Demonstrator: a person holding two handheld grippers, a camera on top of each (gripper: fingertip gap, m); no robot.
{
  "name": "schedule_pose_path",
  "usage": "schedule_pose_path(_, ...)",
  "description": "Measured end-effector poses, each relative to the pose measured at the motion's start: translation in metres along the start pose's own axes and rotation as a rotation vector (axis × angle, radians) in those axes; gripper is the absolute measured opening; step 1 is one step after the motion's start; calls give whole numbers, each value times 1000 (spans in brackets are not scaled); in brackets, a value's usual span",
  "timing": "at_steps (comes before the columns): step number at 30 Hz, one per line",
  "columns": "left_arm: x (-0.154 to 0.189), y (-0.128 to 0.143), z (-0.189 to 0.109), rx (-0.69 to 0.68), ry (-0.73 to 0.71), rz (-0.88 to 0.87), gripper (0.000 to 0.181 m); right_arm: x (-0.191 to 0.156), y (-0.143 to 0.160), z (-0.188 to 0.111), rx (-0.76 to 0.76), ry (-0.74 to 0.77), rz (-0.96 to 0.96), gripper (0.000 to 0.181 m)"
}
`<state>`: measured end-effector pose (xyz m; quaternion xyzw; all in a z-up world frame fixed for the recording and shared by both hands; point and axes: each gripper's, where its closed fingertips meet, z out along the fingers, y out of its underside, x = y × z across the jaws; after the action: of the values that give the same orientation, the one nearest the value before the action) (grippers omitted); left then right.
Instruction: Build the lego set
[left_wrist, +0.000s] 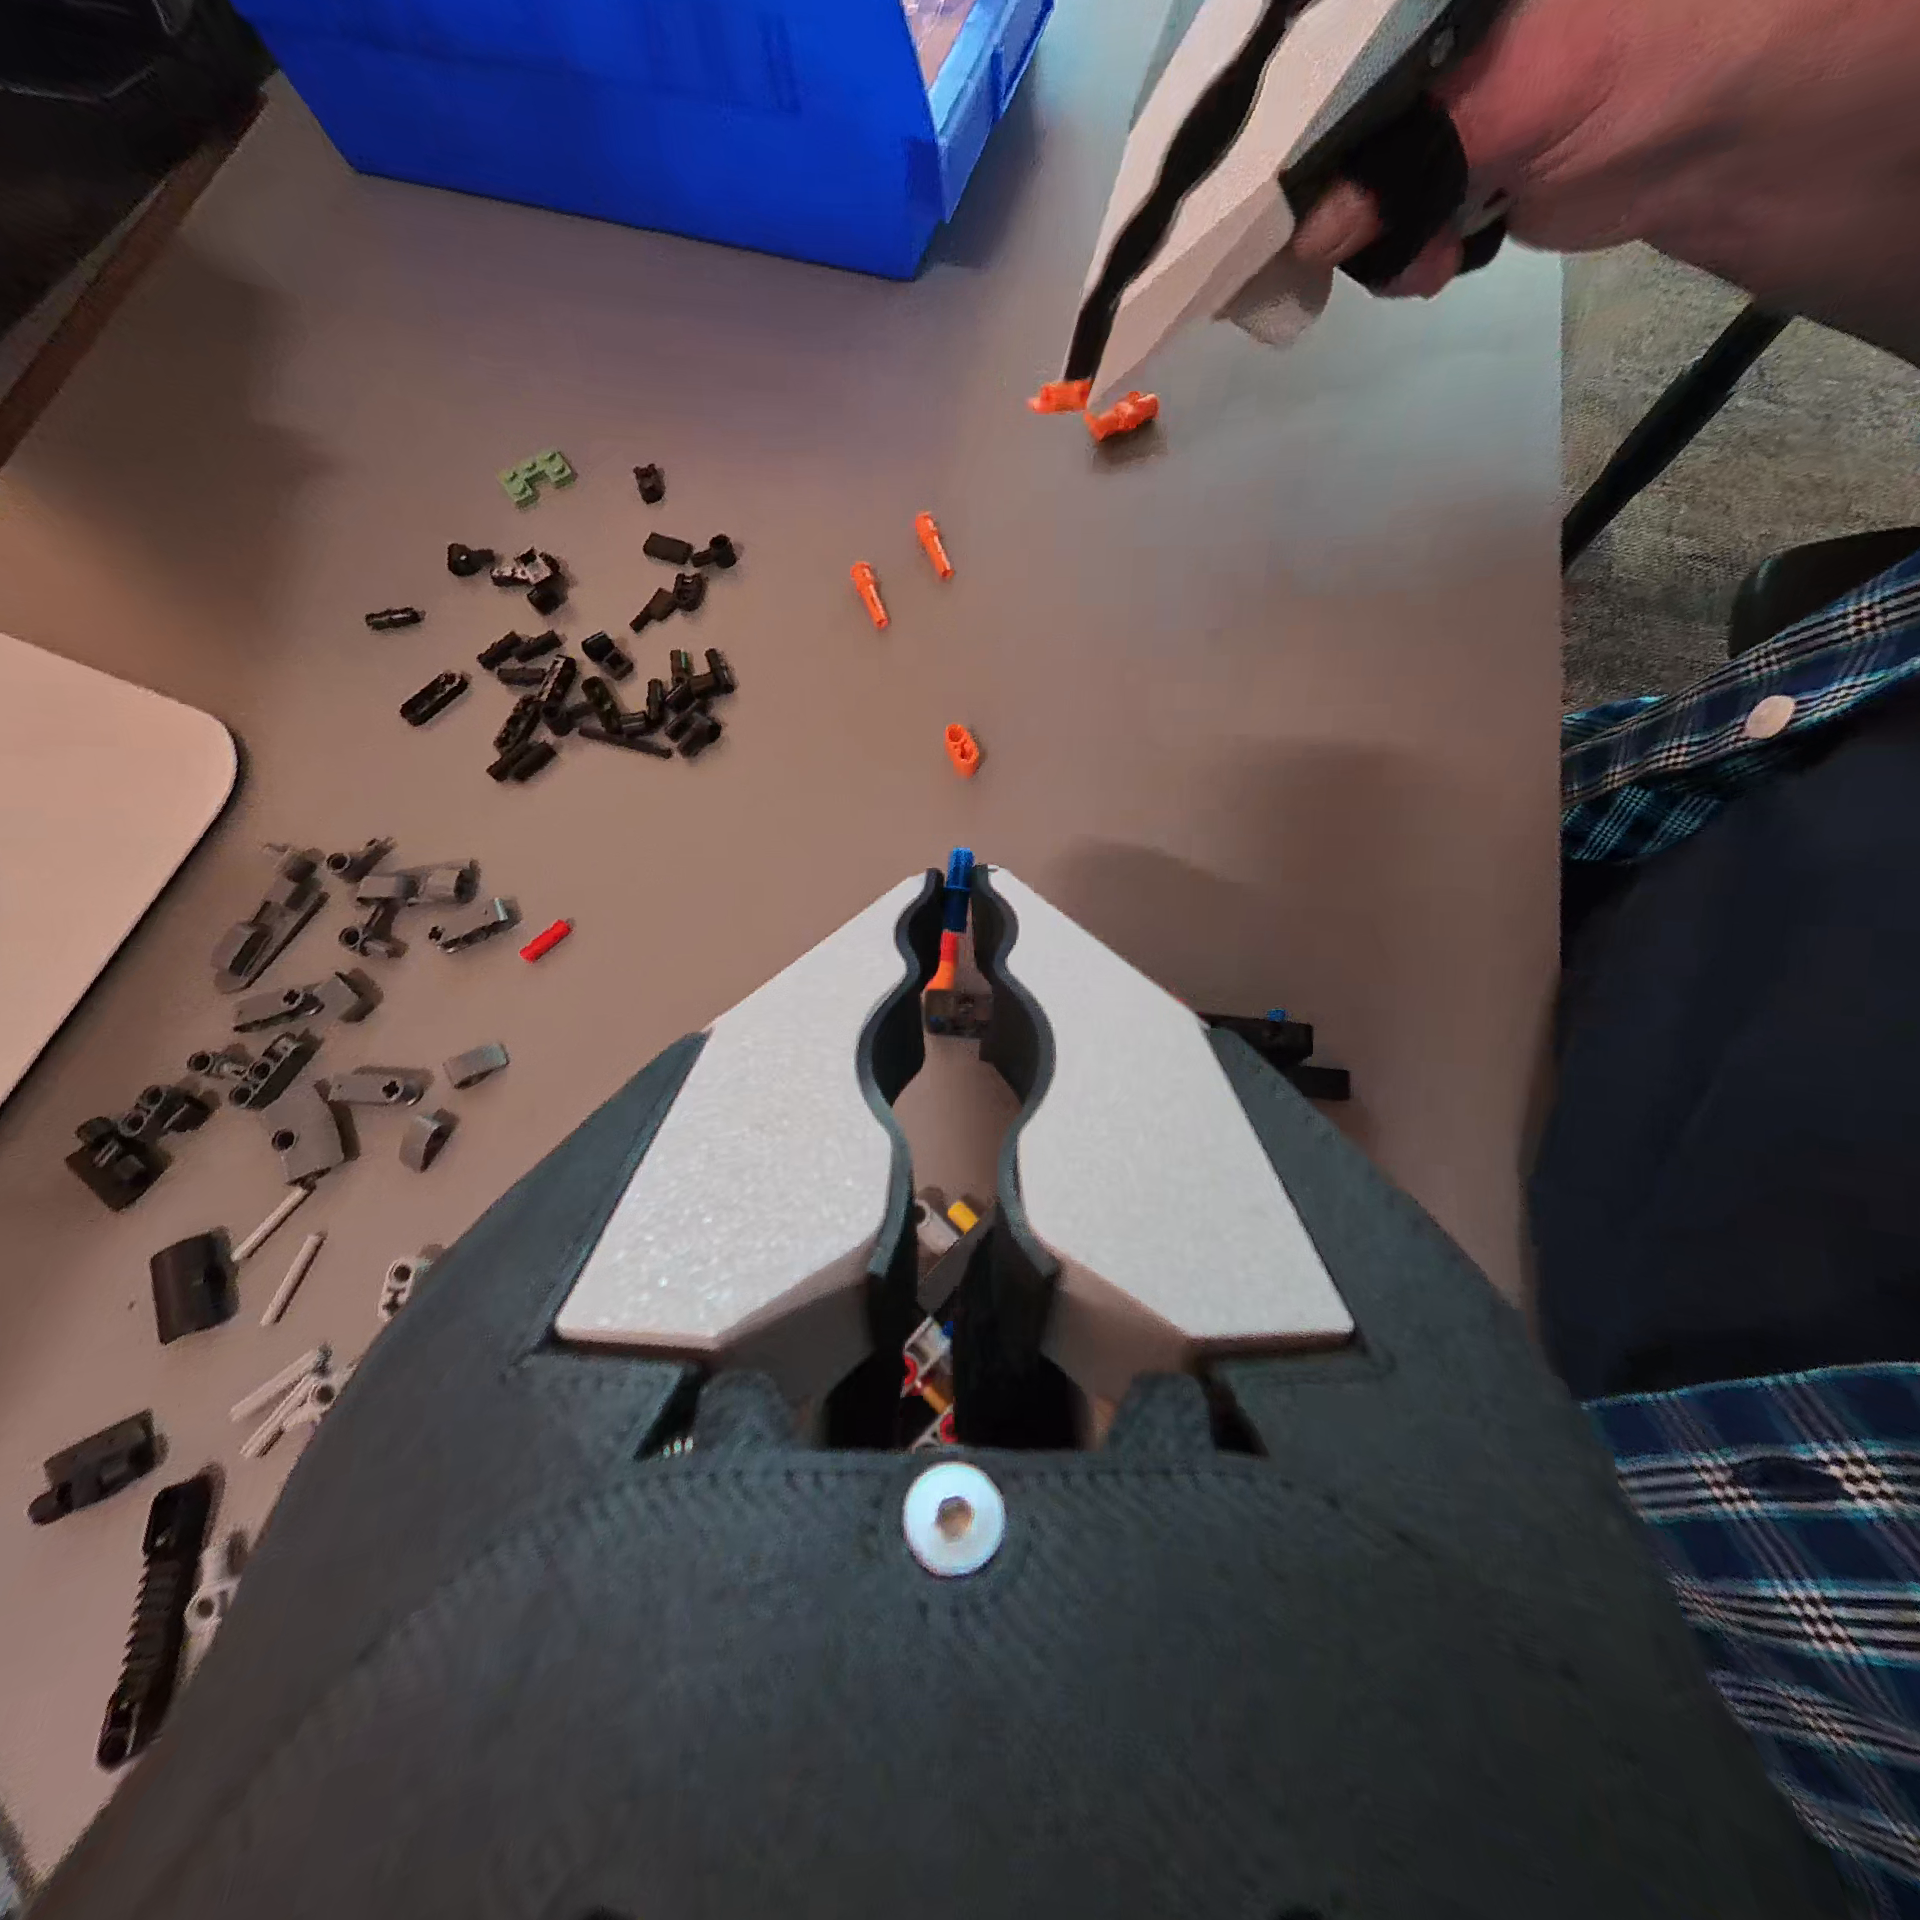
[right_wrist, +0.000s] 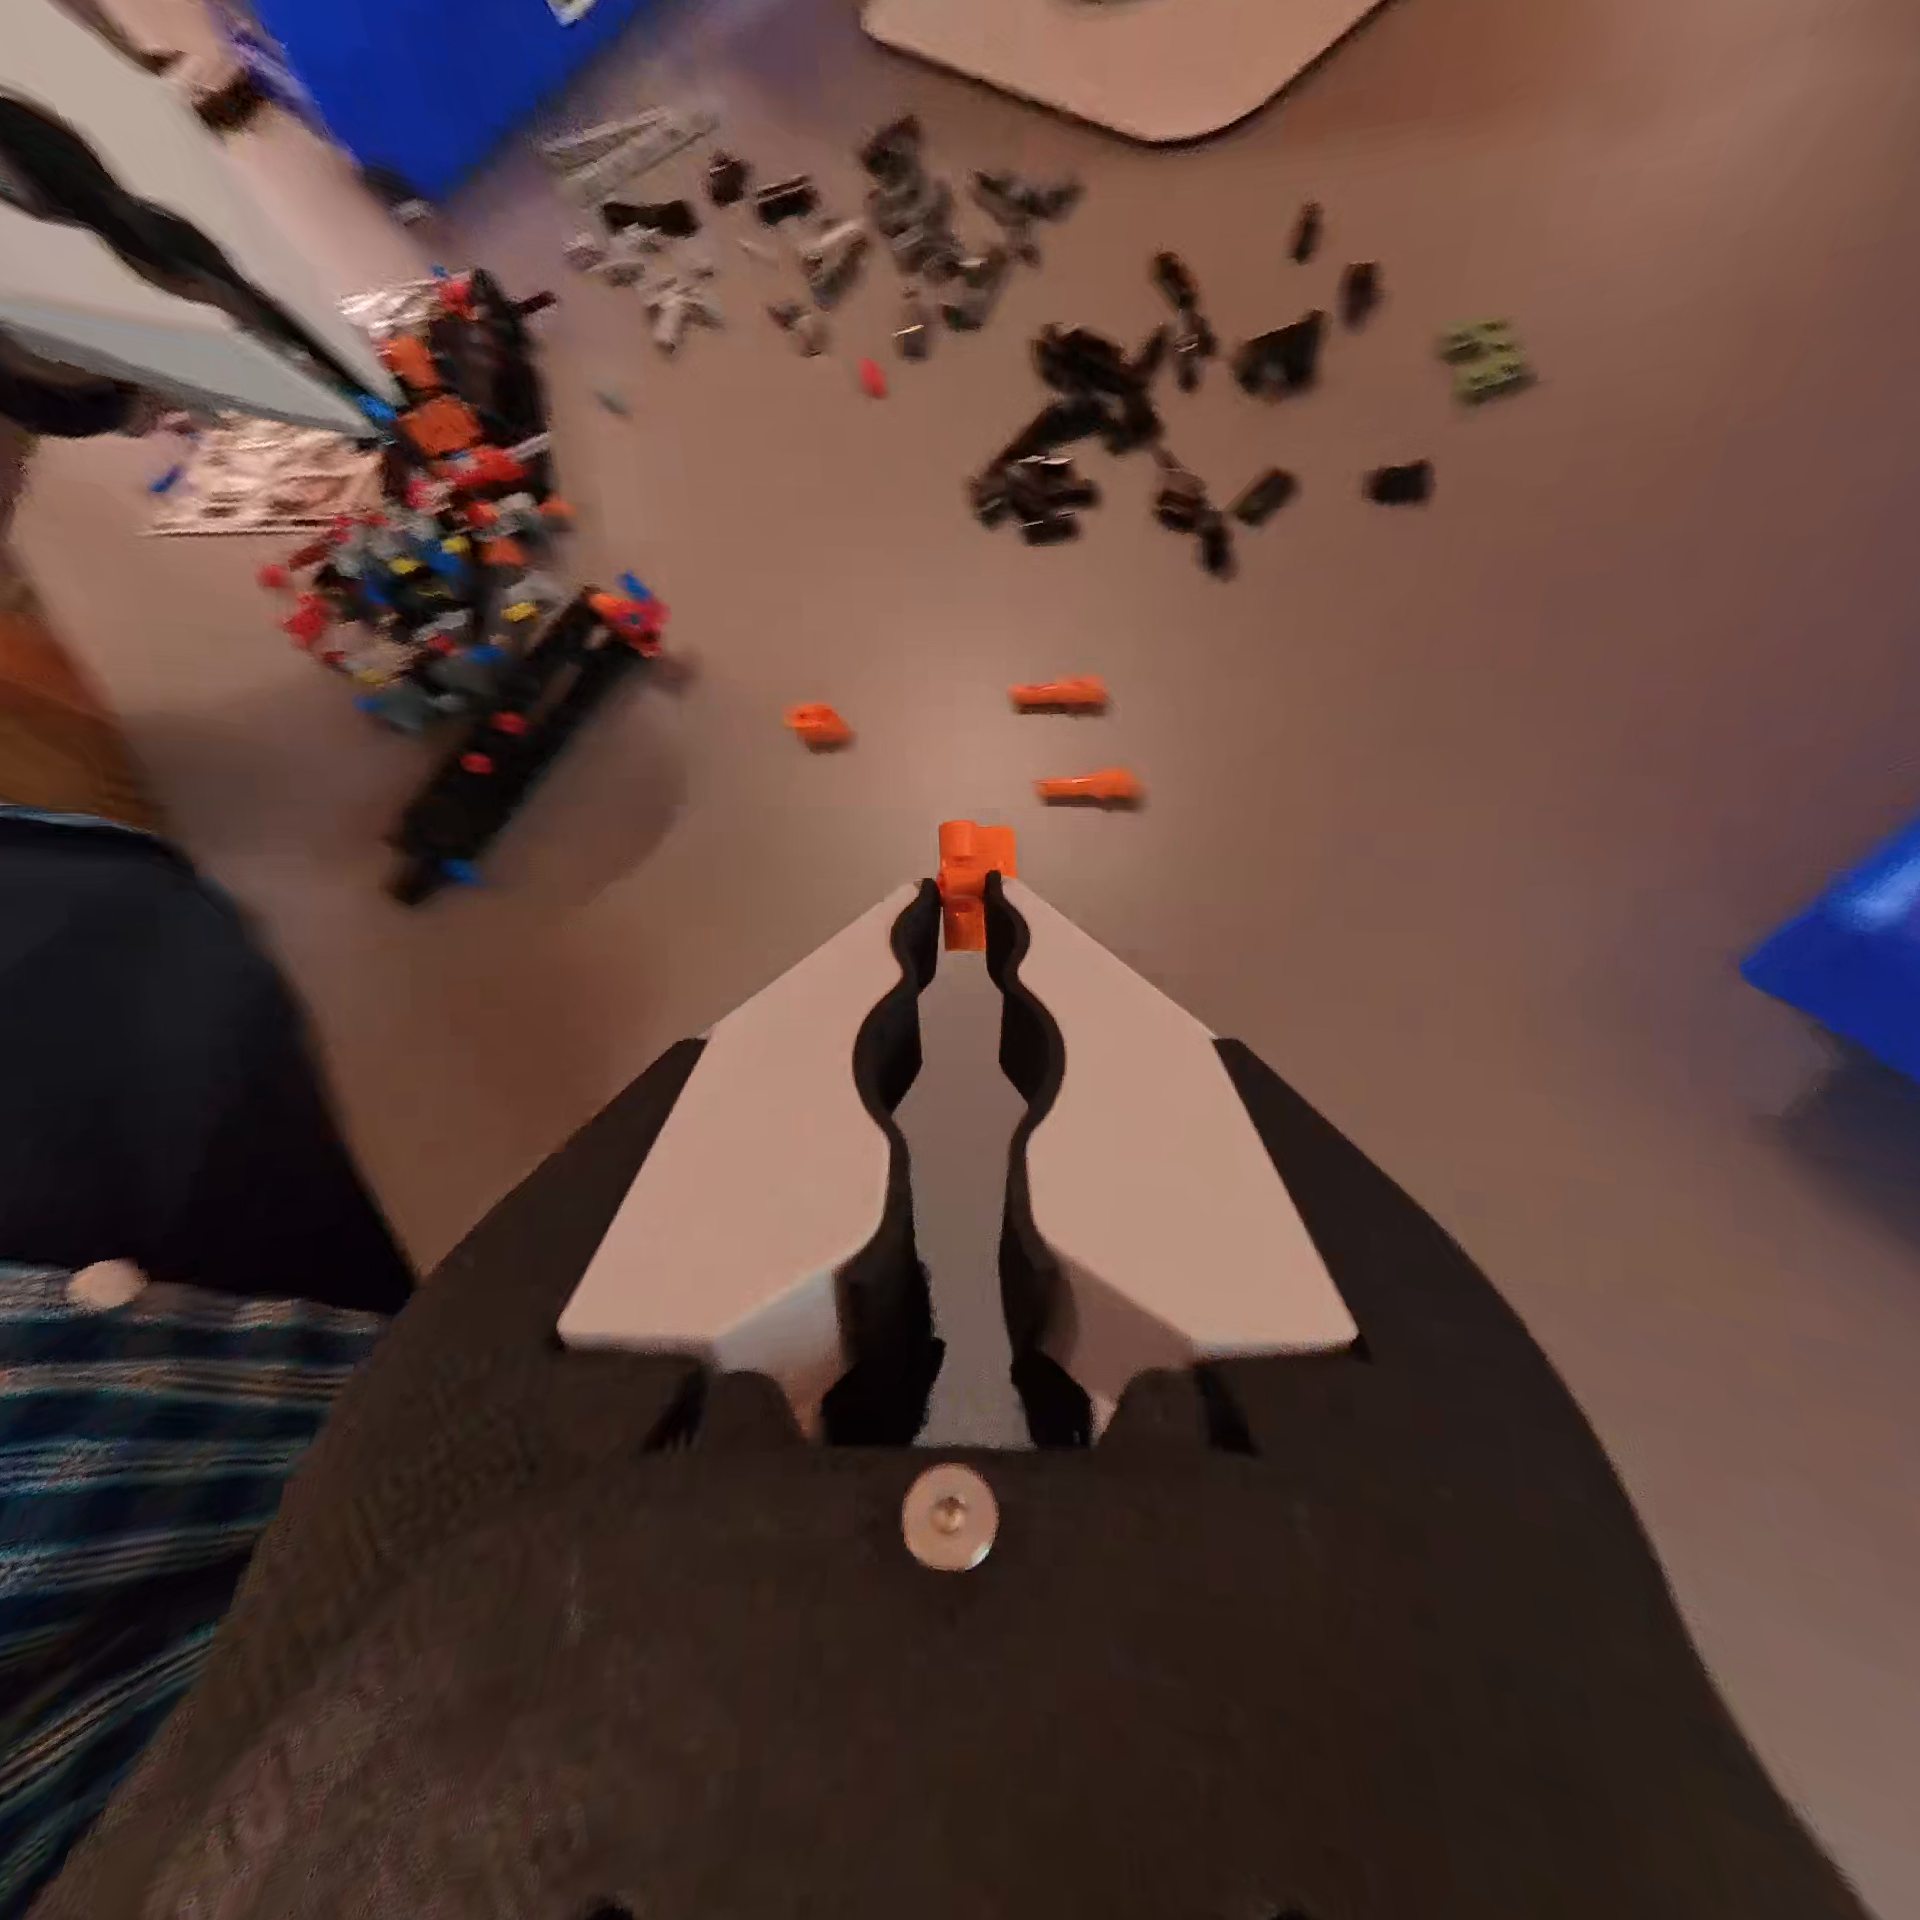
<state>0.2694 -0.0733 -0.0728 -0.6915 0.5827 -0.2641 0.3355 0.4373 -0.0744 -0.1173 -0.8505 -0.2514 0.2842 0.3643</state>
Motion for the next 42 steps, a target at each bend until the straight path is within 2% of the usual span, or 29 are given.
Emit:
schedule_pose_path(3, 6, -1, 4, 0, 16, 7, 5, -32, 12, 11, -58, -99, -48, 6)
schedule_pose_path(7, 11, 1, 7, -5, 33, 10, 5, -59, 23, 24, -142, -85, -282, 6)
schedule_pose_path(9, 15, 0, 9, -3, 44, 13, 5, -69, 17, 28, -116, -102, -289, 6)
schedule_pose_path(13, 19, -4, 11, 11, 49, 26, 5, -91, -18, 26, 110, -294, -61, 5)
schedule_pose_path(18, 23, -1, 15, 12, 60, 16, 5, -87, -11, 31, 57, -264, -50, 5)
schedule_pose_path(20, 25, 1, 16, 9, 65, 11, 5, -84, -18, 26, 100, -314, 81, 6)
schedule_pose_path(22, 26, 2, 16, 9, 69, 9, 5, -73, -30, 17, 204, -371, 302, 6)
schedule_pose_path(23, 26, 2, 16, 9, 72, 7, 5, -67, -29, 16, 221, -374, 382, 20)
schedule_pose_path(27, 28, 4, 18, 14, 84, -6, 5, -52, 3, 24, 124, -257, 430, 23)
schedule_pose_path(29, 29, 6, 20, 8, 93, -9, 5, -42, 17, 22, 68, -135, 346, 28)
schedule_pose_path(31, 30, 7, 20, 6, 99, -10, 5, -33, 24, 13, 26, -42, 259, 25)
schedule_pose_path(34, 31, 8, 20, 0, 102, -6, 5, -28, 18, 4, -42, 71, -23, 22)
schedule_pose_path(37, 30, 11, 20, -7, 98, -7, 5, -34, 15, 16, -162, 112, -275, 24)
schedule_pose_path(42, 28, 14, 13, -8, 75, -18, 5, -38, 24, 35, -245, 47, -288, 25)
